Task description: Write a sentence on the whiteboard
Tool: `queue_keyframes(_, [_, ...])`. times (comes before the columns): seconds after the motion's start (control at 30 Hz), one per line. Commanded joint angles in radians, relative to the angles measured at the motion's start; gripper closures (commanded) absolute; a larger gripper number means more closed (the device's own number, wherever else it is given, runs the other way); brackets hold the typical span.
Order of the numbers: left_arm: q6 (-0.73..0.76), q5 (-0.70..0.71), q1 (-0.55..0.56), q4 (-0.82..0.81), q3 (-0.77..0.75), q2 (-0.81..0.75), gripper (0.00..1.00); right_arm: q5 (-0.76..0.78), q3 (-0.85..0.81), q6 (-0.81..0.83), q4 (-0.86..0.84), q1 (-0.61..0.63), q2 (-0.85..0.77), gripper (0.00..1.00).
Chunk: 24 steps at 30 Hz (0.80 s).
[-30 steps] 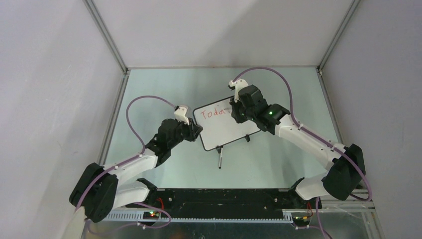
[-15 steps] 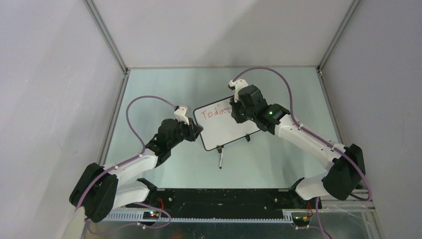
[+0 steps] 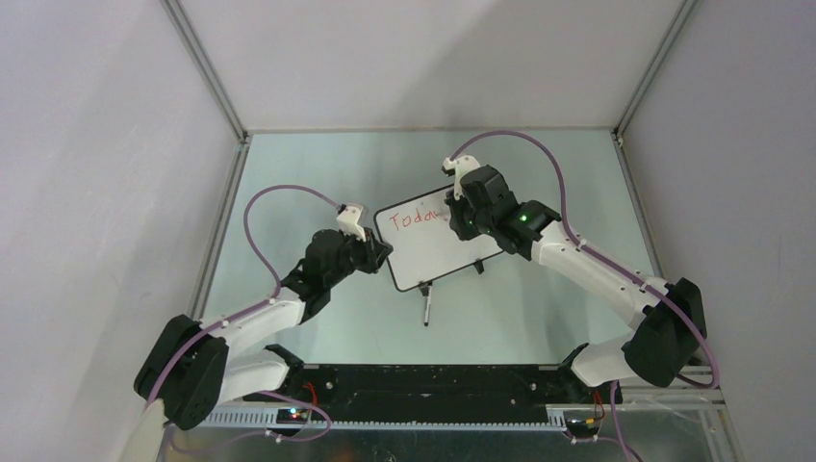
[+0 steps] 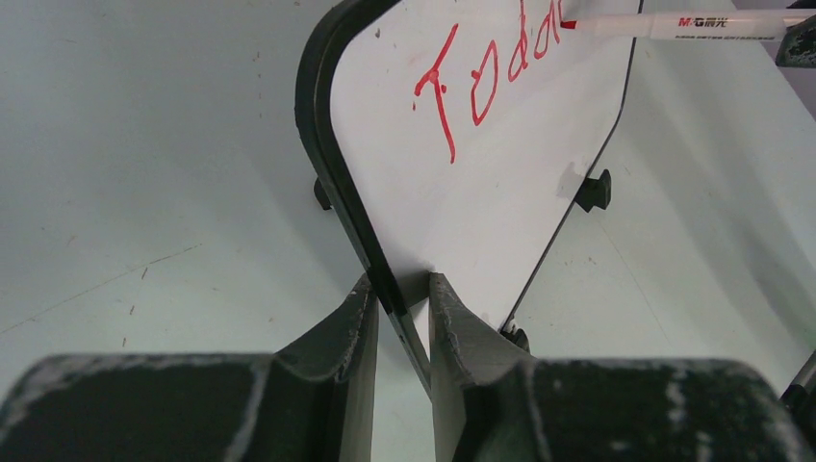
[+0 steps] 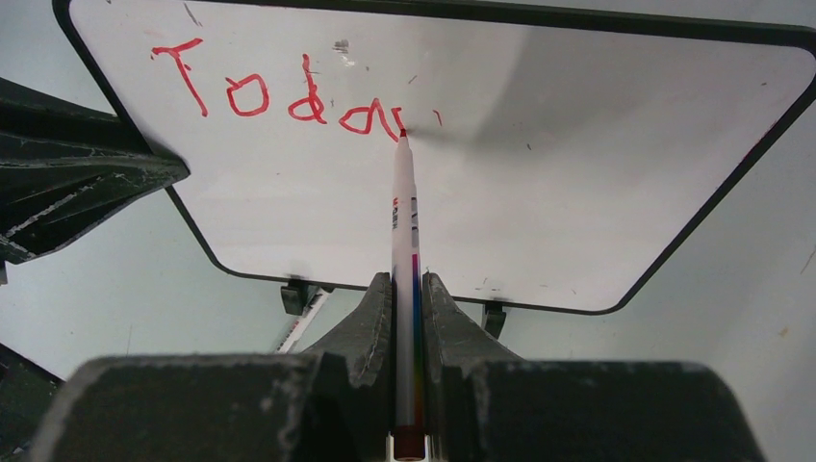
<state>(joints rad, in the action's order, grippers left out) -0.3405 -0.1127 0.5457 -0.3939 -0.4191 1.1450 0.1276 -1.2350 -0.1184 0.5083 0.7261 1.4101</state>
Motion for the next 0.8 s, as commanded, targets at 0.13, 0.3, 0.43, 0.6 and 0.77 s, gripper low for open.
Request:
queue_keyframes(0.13, [0.029, -0.001, -0.001, -0.023, -0.02, -0.019, 0.83, 0.032, -0.043, 0.004, 0.005, -0.005, -0.005, 1.0])
queue_keyframes(0.3, [0.033, 0.004, -0.001, -0.021, -0.018, -0.022, 0.83, 0.027, -0.046, 0.004, -0.018, -0.013, -0.002, 1.0])
queue_keyframes(0.43, [0.037, 0.006, -0.001, -0.024, -0.013, -0.029, 0.83, 0.031, -0.063, 0.003, -0.014, -0.015, 0.008, 1.0])
queue_keyframes(0.6, [0.038, 0.001, -0.001, -0.025, -0.014, -0.03, 0.83, 0.033, -0.089, 0.005, -0.01, -0.016, 0.017, 1.0])
queue_keyframes(0.77, [0.038, 0.001, -0.002, -0.023, -0.013, -0.031, 0.82, 0.032, -0.099, 0.006, -0.003, -0.015, 0.03, 1.0])
